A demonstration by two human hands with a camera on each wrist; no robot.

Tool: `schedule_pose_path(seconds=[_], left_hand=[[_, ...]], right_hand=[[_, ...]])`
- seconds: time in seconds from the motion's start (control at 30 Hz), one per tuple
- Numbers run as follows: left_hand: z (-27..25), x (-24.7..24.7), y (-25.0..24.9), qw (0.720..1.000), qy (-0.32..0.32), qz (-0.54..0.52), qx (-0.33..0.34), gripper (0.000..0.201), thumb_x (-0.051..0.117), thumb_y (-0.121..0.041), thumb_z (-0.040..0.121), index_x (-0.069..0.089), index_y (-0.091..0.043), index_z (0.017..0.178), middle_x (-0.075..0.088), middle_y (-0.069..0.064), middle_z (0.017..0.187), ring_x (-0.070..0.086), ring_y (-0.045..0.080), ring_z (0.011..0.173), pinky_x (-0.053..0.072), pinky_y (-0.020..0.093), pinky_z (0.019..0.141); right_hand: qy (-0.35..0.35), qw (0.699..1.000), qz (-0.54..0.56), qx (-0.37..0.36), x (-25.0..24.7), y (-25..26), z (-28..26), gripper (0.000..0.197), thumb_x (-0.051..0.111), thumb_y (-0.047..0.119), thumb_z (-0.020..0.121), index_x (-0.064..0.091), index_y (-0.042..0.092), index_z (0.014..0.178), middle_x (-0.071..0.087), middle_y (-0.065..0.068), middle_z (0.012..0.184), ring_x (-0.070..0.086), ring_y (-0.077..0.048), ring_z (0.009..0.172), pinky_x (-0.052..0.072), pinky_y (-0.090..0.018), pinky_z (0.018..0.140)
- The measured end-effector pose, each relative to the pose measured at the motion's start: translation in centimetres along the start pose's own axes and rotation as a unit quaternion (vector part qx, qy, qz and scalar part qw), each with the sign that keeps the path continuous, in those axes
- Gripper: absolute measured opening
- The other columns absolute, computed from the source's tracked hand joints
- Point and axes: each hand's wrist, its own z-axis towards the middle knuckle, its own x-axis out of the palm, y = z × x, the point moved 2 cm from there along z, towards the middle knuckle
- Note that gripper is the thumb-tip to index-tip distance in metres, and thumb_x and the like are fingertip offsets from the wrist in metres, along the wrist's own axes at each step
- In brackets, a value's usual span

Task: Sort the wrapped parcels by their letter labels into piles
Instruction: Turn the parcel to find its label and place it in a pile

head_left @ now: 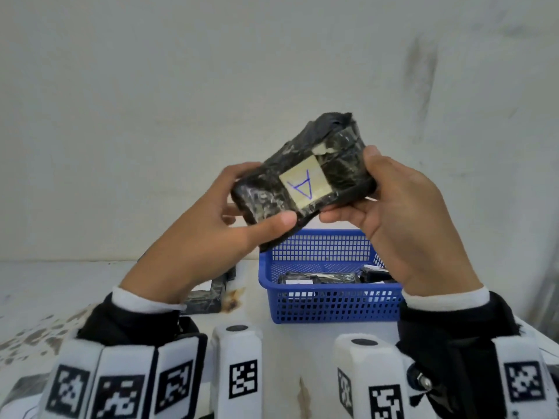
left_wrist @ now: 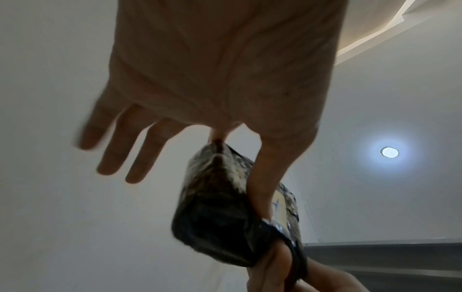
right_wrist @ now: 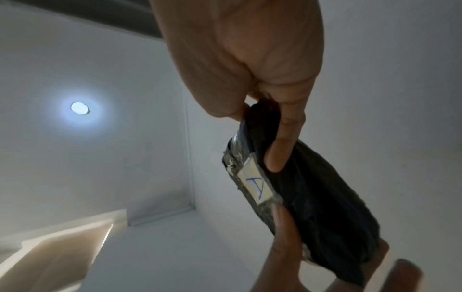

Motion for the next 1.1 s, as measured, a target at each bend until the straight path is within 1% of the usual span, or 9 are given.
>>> schedule_pose_path(seconds=[0.07,0.13,0.2,0.37,0.53,0.7,0.83,0.97,1.1], left_hand=[[0.0,-0.4,0.1,0.999,-0.017,-0.032,-0.008,0.059,0.077,-0.052,0.059,0.056,-0.048,0.114,0.073,-0.006,0.102,0.068,0.011,0.100,0.052,0.035,0.088],[-0.1,-0.7,0.0,0.994,-0.032,-0.100,-0.010,0.046,0.082,-0.034,0.071,0.062,-0.034,0.112,0.072,0.011,0.105,0.072,0.023,0.095,0.058,0.042,0.086],[-0.2,-0.7,-0.4,0.987,-0.047,-0.154,-0.007,0.030,0.069,-0.020,0.083,0.064,-0.024,0.113,0.070,0.019,0.106,0.073,0.027,0.090,0.061,0.042,0.079],[-0.2,-1.1,-0.7,0.980,-0.094,-0.169,0.040,0.052,0.077,-0.030,0.079,0.058,-0.027,0.127,0.074,0.013,0.097,0.074,0.023,0.082,0.059,0.040,0.082],[-0.2,-1.3,-0.6,0.985,-0.094,-0.129,0.063,0.066,0.079,-0.032,0.070,0.054,-0.036,0.130,0.076,0.006,0.093,0.073,0.018,0.074,0.056,0.028,0.085],[-0.2,-1.0,-0.7,0.986,-0.107,-0.104,0.074,0.061,0.076,-0.033,0.071,0.053,-0.036,0.127,0.074,-0.005,0.078,0.063,0.003,0.058,0.045,0.007,0.055],[0.0,-0.9,-0.4,0.983,-0.123,-0.117,0.071,0.052,0.071,-0.041,0.074,0.055,-0.033,0.123,0.073,-0.005,0.083,0.060,0.001,0.055,0.045,0.009,0.053],[0.2,-0.9,0.0,0.981,-0.140,-0.120,0.065,0.039,0.071,-0.035,0.081,0.053,-0.036,0.115,0.073,-0.002,0.086,0.063,0.004,0.057,0.047,0.010,0.053],[0.6,-0.6,0.2,0.980,-0.148,-0.123,0.053,0.037,0.071,-0.039,0.079,0.051,-0.036,0.111,0.075,-0.001,0.085,0.072,0.015,0.067,0.056,0.025,0.059]], right_hand=[[0.008,1.000,0.021,0.004,-0.2,0.2,0.0,0.030,0.042,0.024,0.107,0.058,0.000,0.113,0.072,-0.014,0.081,0.070,-0.029,0.060,0.058,-0.033,0.054],[0.029,0.999,-0.040,-0.018,-0.3,0.5,0.0,0.028,0.037,0.034,0.108,0.054,0.027,0.129,0.072,-0.012,0.093,0.069,-0.029,0.065,0.058,-0.035,0.060],[0.044,0.987,-0.142,-0.056,-0.2,0.6,0.0,0.032,0.032,0.052,0.103,0.048,0.051,0.131,0.072,0.000,0.108,0.069,-0.022,0.077,0.057,-0.034,0.068],[0.022,0.982,-0.164,-0.086,0.1,0.2,0.1,0.029,0.061,0.032,0.098,0.061,0.025,0.125,0.074,-0.004,0.104,0.075,-0.022,0.083,0.060,-0.047,0.077],[0.091,0.976,-0.189,-0.058,0.2,0.2,-0.2,0.051,0.069,0.045,0.078,0.062,0.030,0.126,0.076,-0.002,0.107,0.077,-0.024,0.084,0.061,-0.043,0.079],[0.111,0.970,-0.206,-0.061,0.4,0.1,-0.3,0.053,0.073,0.042,0.074,0.063,0.029,0.124,0.076,0.001,0.107,0.077,-0.019,0.082,0.062,-0.033,0.076],[0.112,0.970,-0.210,-0.058,0.4,0.0,-0.3,0.053,0.074,0.040,0.072,0.064,0.028,0.123,0.075,0.002,0.106,0.076,-0.018,0.083,0.062,-0.032,0.072],[0.102,0.962,-0.249,-0.042,0.7,0.2,-0.5,0.050,0.064,0.057,0.072,0.065,0.037,0.118,0.075,0.006,0.102,0.075,-0.022,0.064,0.057,-0.030,0.054],[0.105,0.952,-0.285,-0.027,0.6,0.0,-0.4,0.046,0.062,0.059,0.079,0.063,0.042,0.121,0.072,0.008,0.104,0.073,-0.017,0.062,0.052,-0.025,0.052]])
